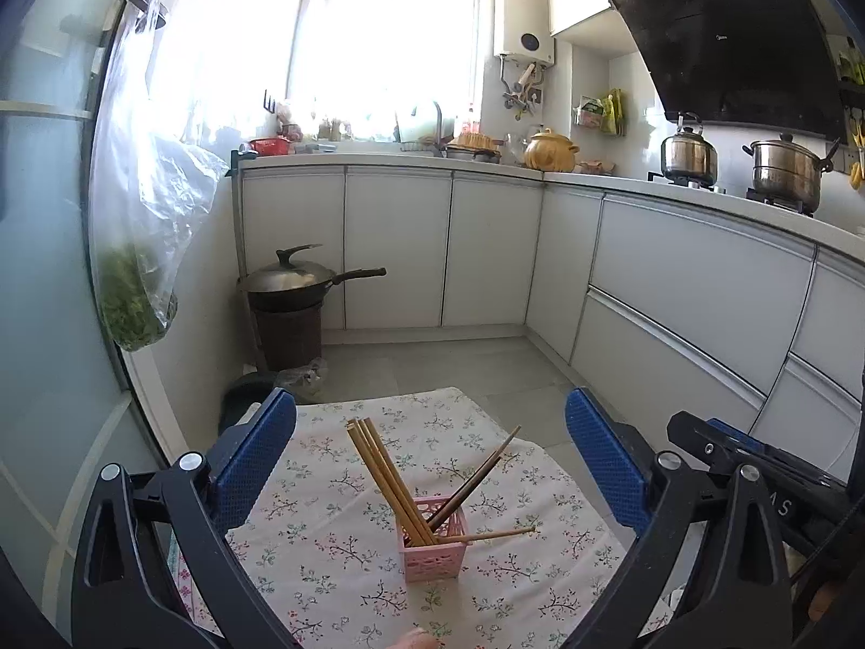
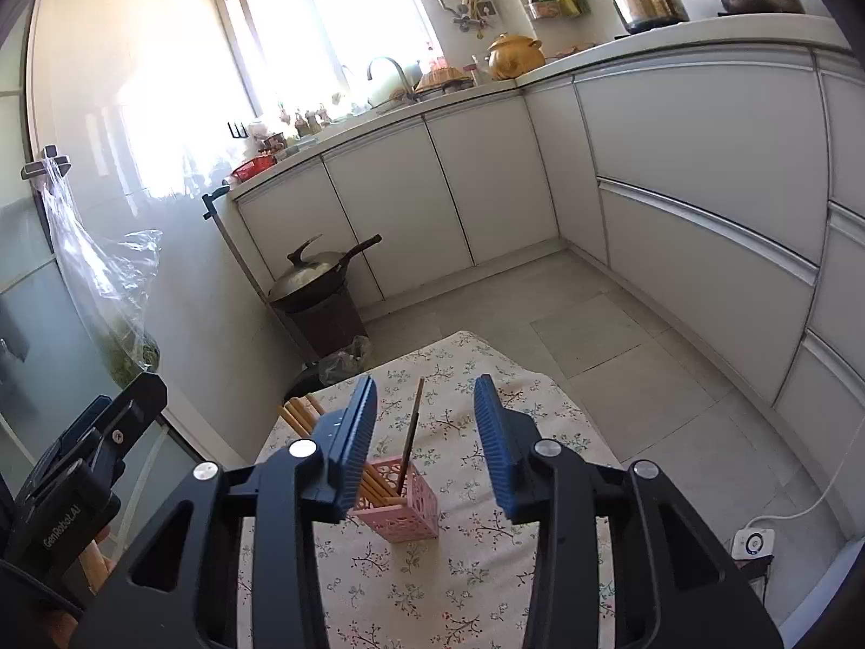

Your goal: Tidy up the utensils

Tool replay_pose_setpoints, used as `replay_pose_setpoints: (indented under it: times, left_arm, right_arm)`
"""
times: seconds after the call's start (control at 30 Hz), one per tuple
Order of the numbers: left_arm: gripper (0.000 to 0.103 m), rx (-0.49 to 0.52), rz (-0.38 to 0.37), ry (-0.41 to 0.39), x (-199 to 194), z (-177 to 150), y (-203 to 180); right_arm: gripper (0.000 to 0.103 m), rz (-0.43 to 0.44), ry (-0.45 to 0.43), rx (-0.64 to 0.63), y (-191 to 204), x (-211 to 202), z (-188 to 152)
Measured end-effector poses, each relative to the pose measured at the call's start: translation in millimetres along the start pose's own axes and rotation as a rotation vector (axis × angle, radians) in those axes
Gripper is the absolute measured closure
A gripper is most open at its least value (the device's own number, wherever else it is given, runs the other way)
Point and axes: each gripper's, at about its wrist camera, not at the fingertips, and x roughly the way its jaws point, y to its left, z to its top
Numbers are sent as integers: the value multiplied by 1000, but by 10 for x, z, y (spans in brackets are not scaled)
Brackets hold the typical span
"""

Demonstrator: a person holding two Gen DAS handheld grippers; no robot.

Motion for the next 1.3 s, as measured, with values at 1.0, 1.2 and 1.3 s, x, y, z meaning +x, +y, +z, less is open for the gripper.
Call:
replay_pose_setpoints:
  times: [1.0, 1.2, 1.3]
  left_arm:
    - [7, 69, 8, 47, -69, -709, -330]
    - [7, 53, 9, 51, -32, -705, -286]
    - [7, 44, 14, 57, -14, -709, -254]
  right_arm:
    - [7, -284, -124, -50, -468, -454, -650]
    - [7, -281, -110, -55, -429, -400, -681]
    - [7, -281, -109, -64, -411, -385, -684]
